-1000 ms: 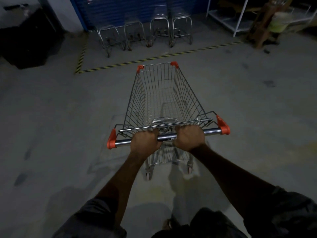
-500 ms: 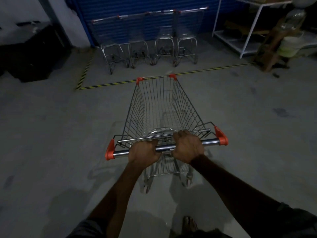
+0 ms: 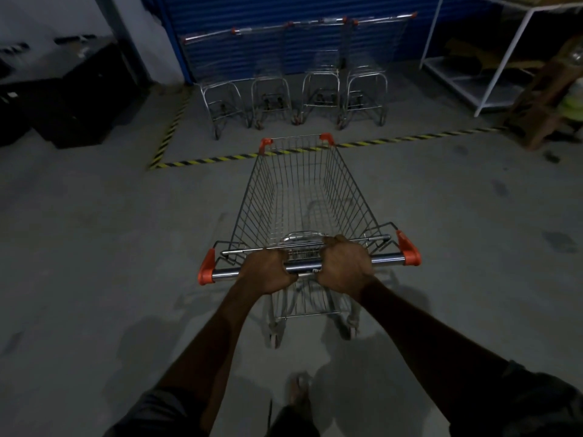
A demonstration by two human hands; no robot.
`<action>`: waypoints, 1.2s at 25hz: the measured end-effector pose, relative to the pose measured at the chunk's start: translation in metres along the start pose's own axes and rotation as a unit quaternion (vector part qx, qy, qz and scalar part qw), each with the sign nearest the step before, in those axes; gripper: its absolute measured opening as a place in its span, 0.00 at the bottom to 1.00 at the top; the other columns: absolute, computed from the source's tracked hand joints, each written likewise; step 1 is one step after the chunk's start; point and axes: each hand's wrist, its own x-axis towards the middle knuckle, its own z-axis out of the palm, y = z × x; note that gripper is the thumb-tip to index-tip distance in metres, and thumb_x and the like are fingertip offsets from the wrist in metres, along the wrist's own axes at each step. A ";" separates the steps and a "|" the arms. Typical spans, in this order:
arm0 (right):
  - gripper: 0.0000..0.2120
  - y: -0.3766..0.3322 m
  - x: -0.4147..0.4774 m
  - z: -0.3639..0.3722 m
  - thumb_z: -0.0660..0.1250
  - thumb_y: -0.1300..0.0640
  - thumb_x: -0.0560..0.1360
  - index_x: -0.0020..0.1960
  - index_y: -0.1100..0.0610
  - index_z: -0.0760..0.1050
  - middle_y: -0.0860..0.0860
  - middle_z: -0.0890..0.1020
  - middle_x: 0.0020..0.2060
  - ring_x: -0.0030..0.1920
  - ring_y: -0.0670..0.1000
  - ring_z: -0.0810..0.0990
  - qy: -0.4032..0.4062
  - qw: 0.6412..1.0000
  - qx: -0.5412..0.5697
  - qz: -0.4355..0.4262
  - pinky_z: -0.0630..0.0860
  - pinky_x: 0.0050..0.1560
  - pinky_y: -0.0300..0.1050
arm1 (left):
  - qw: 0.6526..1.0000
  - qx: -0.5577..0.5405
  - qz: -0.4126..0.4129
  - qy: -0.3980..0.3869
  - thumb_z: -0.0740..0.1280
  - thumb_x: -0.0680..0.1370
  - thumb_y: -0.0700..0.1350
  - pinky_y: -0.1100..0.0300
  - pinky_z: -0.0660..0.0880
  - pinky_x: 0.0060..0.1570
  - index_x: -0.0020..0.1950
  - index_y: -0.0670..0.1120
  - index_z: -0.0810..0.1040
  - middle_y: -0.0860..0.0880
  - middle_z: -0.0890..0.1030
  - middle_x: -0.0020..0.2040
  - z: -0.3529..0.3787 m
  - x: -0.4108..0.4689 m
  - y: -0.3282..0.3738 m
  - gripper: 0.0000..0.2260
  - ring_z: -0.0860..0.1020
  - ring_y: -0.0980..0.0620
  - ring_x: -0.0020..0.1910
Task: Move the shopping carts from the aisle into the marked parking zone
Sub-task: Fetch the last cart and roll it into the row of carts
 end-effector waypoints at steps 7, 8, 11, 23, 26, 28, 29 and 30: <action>0.24 0.052 0.124 -0.003 0.58 0.37 0.65 0.47 0.52 0.81 0.49 0.82 0.49 0.46 0.53 0.81 -0.022 1.000 -0.004 -0.008 0.78 0.46 0.45 | 0.995 -0.070 0.007 -0.069 0.75 0.69 0.61 0.56 0.76 0.45 0.54 0.51 0.77 0.50 0.78 0.57 -0.007 0.131 -0.026 0.21 0.80 0.47 0.49; 0.23 0.058 0.142 -0.005 0.60 0.37 0.65 0.48 0.52 0.81 0.49 0.82 0.49 0.47 0.54 0.82 -0.020 1.000 0.002 -0.008 0.79 0.47 0.46 | 0.994 -0.093 0.010 -0.061 0.76 0.68 0.60 0.53 0.77 0.44 0.55 0.50 0.73 0.51 0.73 0.58 -0.006 0.147 -0.031 0.23 0.79 0.47 0.47; 0.23 0.073 0.198 -0.012 0.64 0.38 0.65 0.53 0.51 0.79 0.48 0.82 0.50 0.50 0.52 0.81 -0.016 1.000 0.016 -0.007 0.79 0.50 0.46 | 0.987 -0.147 -0.008 -0.066 0.78 0.66 0.62 0.50 0.79 0.46 0.61 0.48 0.67 0.51 0.62 0.66 -0.008 0.202 -0.049 0.34 0.77 0.47 0.50; 0.26 0.117 0.423 -0.001 0.56 0.40 0.66 0.52 0.52 0.84 0.50 0.82 0.62 0.58 0.52 0.80 -0.036 0.996 -0.026 -0.071 0.76 0.55 0.44 | 0.977 -0.167 -0.092 -0.091 0.75 0.69 0.63 0.52 0.76 0.56 0.71 0.48 0.65 0.45 0.74 0.69 -0.029 0.393 -0.114 0.38 0.78 0.41 0.62; 0.25 0.129 0.487 0.005 0.60 0.41 0.63 0.46 0.53 0.86 0.51 0.84 0.61 0.57 0.54 0.82 -0.049 0.993 -0.019 -0.103 0.78 0.53 0.46 | 0.974 -0.177 -0.112 -0.090 0.75 0.69 0.63 0.51 0.77 0.57 0.74 0.48 0.63 0.45 0.74 0.70 -0.031 0.445 -0.140 0.41 0.78 0.42 0.62; 0.23 0.132 0.528 0.009 0.63 0.41 0.62 0.47 0.53 0.86 0.50 0.84 0.61 0.56 0.55 0.82 -0.059 0.990 -0.028 -0.122 0.78 0.52 0.46 | 0.972 -0.171 -0.128 -0.099 0.74 0.67 0.65 0.51 0.77 0.57 0.75 0.47 0.63 0.45 0.74 0.70 -0.033 0.478 -0.159 0.43 0.78 0.43 0.60; 0.23 0.135 0.552 0.012 0.62 0.41 0.62 0.46 0.53 0.86 0.50 0.84 0.59 0.55 0.55 0.82 -0.050 0.989 -0.031 -0.133 0.79 0.51 0.46 | 0.970 -0.171 -0.137 -0.102 0.74 0.66 0.66 0.51 0.78 0.57 0.75 0.48 0.64 0.45 0.75 0.69 -0.034 0.497 -0.169 0.44 0.79 0.44 0.60; 0.24 0.137 0.572 0.014 0.61 0.41 0.62 0.45 0.54 0.86 0.51 0.85 0.58 0.53 0.55 0.83 -0.052 0.988 -0.028 -0.141 0.80 0.49 0.46 | 0.969 -0.172 -0.144 -0.103 0.73 0.65 0.67 0.50 0.78 0.57 0.74 0.48 0.64 0.45 0.74 0.70 -0.036 0.513 -0.178 0.44 0.78 0.44 0.60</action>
